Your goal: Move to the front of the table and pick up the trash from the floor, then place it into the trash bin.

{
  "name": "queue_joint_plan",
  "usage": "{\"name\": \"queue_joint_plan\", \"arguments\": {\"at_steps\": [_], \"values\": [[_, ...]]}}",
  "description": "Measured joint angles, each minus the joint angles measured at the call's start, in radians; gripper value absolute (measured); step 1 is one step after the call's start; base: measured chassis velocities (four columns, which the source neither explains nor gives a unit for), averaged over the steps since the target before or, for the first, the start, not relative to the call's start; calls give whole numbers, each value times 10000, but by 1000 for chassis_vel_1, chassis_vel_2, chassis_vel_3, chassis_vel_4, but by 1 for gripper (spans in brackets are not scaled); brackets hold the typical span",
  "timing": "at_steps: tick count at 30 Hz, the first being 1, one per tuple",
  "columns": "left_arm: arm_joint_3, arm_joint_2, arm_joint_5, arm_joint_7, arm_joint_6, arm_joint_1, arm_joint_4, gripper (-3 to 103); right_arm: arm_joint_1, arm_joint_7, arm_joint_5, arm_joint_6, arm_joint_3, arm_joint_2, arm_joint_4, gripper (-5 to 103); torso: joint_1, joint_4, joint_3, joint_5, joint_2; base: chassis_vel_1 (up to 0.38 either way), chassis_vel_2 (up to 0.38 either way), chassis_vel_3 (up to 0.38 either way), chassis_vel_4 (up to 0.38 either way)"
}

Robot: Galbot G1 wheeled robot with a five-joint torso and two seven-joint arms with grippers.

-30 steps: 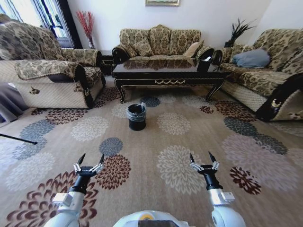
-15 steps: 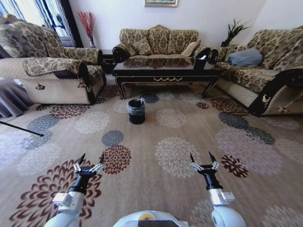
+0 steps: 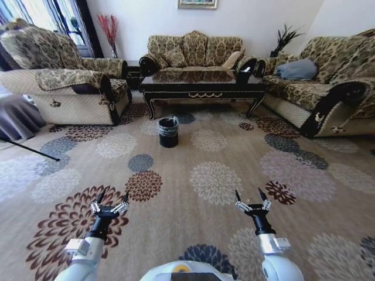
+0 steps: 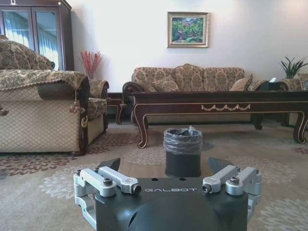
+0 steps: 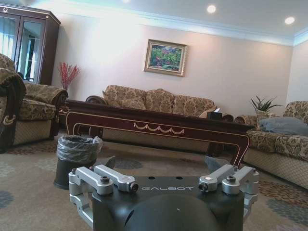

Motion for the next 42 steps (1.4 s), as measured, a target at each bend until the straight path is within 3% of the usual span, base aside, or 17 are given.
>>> {"name": "queue_joint_plan", "arguments": {"at_steps": [22,42], "values": [[0,0,0,0,0,-1,0,100,0,0,0,0,0,0,0,100,2,0,14,0,10,45,-59,-54,60],[0,1,0,0,0,0,0,100,0,0,0,0,0,0,0,100,53,-1,750,1,802,0,0,0,0]]}}
